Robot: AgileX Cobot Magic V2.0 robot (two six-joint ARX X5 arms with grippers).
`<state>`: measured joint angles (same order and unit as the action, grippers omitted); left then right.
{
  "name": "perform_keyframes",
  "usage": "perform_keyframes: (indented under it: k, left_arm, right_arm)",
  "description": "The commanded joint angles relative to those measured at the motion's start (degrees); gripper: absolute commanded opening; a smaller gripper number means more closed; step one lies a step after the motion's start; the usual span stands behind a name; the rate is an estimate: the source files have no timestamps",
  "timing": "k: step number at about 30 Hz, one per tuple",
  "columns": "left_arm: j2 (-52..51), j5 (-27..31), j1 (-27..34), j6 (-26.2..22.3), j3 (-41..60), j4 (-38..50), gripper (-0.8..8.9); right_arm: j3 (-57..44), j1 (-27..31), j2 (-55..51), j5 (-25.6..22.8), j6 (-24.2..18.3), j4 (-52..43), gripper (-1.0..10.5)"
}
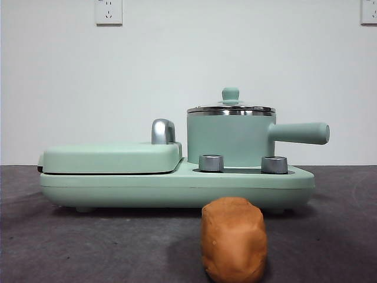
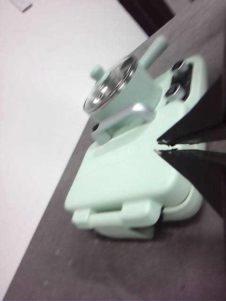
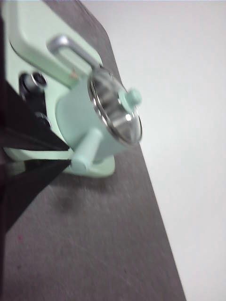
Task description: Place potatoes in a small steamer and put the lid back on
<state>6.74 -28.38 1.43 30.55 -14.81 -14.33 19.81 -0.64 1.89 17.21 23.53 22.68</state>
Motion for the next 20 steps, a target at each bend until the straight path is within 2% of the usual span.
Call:
perform_keyframes:
  k: [1,5,12,20]
  left_arm:
    - [2.82,-2.91,-0.07,-0.09,-4.76,-2.27,0.17]
    - [7.5,-6.86,-0.09,-0.77,-11.19,-5.7,0.17]
    - [14.82,-13.57,-2.08,-4.52,-22.38,-11.37,0.19]
    - [21.07,-13.68,-5.42,-11.93,-31.82,-18.18,0.29]
  right_arm:
    - [5.35,-0.02,1.92,3.06,0.35,3.32,0.3]
    - [12.39,-0.02,5.79,8.52,-0.9,9.07,0.3]
    - [22.14,-0.02,13.46,17.31,-6.03,15.69,0.3]
    - [30.62,-0.02,21.53,20.63,-14.58,24.17,0.3]
